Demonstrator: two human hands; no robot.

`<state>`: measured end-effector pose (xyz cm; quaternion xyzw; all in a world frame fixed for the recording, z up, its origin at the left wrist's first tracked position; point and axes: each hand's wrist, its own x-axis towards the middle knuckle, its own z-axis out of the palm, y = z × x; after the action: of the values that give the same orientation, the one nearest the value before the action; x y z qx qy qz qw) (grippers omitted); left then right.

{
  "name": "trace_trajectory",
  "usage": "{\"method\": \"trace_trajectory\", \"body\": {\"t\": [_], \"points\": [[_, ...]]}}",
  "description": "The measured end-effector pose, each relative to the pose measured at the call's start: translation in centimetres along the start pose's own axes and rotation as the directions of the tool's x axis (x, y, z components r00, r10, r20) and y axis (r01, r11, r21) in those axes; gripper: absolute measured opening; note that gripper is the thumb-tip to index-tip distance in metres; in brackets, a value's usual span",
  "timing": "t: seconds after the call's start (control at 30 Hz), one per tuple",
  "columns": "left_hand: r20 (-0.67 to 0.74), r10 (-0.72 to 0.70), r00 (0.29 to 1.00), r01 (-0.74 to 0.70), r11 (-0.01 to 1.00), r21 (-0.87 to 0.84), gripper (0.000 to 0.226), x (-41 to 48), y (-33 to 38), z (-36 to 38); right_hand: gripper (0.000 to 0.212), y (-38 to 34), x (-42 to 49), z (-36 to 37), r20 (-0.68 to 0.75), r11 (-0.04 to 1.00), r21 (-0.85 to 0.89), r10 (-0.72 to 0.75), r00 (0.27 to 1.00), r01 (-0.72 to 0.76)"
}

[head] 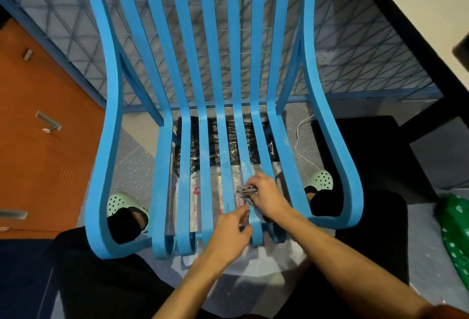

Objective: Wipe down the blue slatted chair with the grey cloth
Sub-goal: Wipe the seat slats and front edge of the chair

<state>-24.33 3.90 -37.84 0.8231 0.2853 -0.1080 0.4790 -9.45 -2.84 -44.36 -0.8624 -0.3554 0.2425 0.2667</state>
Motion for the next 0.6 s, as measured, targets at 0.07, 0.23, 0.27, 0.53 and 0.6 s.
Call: {"method": "trace_trajectory", "body": {"t": [0.07,0.23,0.27,0.53,0.6], "points": [[0.025,0.009,1.000,-0.010,1.000,0.027,0.047,-0.5,0.2,0.3,0.030,-0.1,0.6,-0.5,-0.017,1.000,-0.003,0.017,1.000,-0.017],[0.024,-0.007,1.000,0.006,1.000,0.026,0.039,0.3,-0.1,1.1,0.029,0.6,-3.5,-0.9,0.022,0.999,0.022,-0.030,0.999,0.029],[0.036,-0.027,0.999,0.026,0.999,0.024,0.038,0.5,-0.2,1.5,0.027,1.0,-4.7,-0.8,0.032,0.999,0.022,-0.039,0.999,0.038],[0.014,-0.028,1.000,0.027,0.998,0.056,0.041,0.9,-1.1,3.2,0.021,1.1,-4.5,0.0,0.074,0.996,-0.001,-0.089,0.993,0.089],[-0.061,0.038,0.997,-0.034,0.998,0.054,0.049,1.3,-1.5,3.5,0.016,0.9,-3.5,-0.1,0.060,0.994,-0.004,-0.110,0.992,0.110]]}}
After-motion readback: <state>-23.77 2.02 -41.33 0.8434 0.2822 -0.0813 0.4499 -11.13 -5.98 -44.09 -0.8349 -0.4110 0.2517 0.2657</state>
